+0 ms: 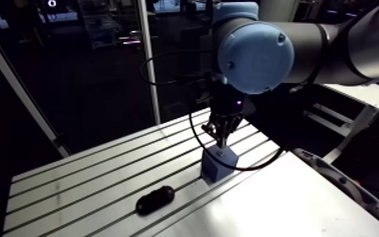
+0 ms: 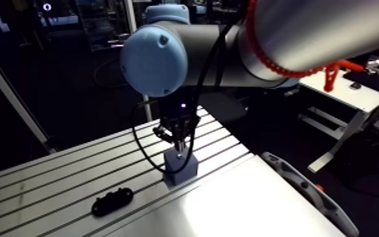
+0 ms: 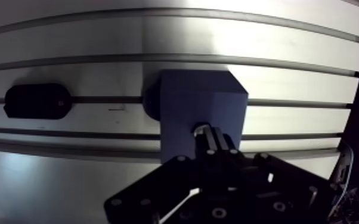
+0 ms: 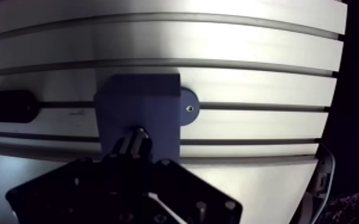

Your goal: Pick up the M10 bolt and insert it into the hex recess until seated.

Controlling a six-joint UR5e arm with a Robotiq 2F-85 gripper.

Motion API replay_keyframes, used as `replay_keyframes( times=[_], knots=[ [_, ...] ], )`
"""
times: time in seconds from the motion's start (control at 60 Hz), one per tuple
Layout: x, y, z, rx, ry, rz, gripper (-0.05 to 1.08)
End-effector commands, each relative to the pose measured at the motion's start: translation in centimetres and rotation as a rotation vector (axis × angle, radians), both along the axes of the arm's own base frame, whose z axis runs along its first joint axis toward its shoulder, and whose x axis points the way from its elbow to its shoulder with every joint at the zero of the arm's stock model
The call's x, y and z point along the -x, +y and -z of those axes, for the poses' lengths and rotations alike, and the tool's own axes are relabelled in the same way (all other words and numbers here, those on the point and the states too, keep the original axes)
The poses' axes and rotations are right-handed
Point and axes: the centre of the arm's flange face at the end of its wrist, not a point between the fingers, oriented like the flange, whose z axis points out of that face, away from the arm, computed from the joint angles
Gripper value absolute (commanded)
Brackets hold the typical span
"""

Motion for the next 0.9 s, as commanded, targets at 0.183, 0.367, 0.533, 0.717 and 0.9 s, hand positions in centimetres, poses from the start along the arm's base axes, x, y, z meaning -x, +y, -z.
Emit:
replay_keyframes(
  times=[0.183, 0.367, 0.533, 0.717, 0.9],
  knots=[
    [-0.16, 0.45, 0.15, 0.009, -0.001, -0.003, 1.08],
    [-0.23, 0.44, 0.34, 0.015, -0.002, -0.003, 1.08],
    [-0.38, 0.25, 0.6, 0.02, -0.007, -0.004, 1.08],
    [-0.52, 0.17, 0.79, 0.021, -0.011, -0.003, 1.08],
    [-0.58, 0.13, 0.98, 0.023, -0.014, -0.003, 1.08]
  ],
)
